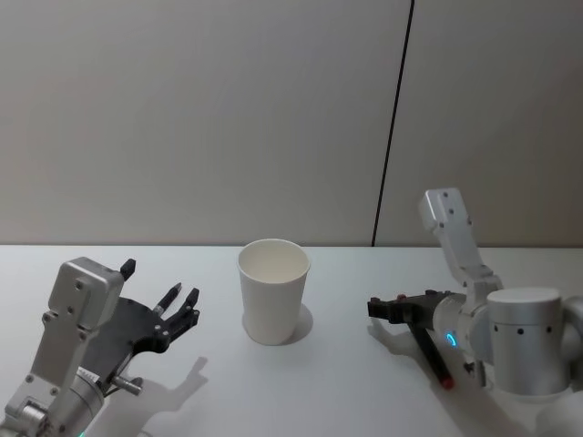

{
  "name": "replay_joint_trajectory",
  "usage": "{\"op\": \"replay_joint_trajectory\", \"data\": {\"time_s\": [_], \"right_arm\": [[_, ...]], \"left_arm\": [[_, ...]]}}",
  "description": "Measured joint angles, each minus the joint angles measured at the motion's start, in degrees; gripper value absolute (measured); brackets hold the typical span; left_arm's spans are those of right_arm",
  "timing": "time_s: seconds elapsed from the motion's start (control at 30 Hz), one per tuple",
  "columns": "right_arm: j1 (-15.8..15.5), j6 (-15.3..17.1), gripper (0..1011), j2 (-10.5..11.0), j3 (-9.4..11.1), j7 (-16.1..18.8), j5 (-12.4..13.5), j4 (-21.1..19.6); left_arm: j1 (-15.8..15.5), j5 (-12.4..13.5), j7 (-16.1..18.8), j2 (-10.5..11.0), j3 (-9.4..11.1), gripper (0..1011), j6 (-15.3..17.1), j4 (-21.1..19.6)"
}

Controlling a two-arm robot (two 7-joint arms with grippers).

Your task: Place the pen into the pen holder.

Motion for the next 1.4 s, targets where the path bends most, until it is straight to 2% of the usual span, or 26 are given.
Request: {"op": "replay_joint_trajectory", "data": {"time_s": [0.87,1.17,1.4], "right_arm": [[-0.60,-1.76,1001,-0.85,-0.06,-0.22,-1.76,2.70],[-0.73,-1.91,847,-0.93,-0.04,-0.14,-1.91,2.85],[-0.77,-1.97,799,-0.98,0.00,-0.12,-2.03,2.89]], "left_arm": [[0.00,0.00,0.00,0.00,0.00,1003,0.00,0.00],[0.00,0.00,0.00,0.00,0.00,1003,0.00,0.00],[0.00,0.00,0.00,0.00,0.00,1003,0.00,0.00]]}}
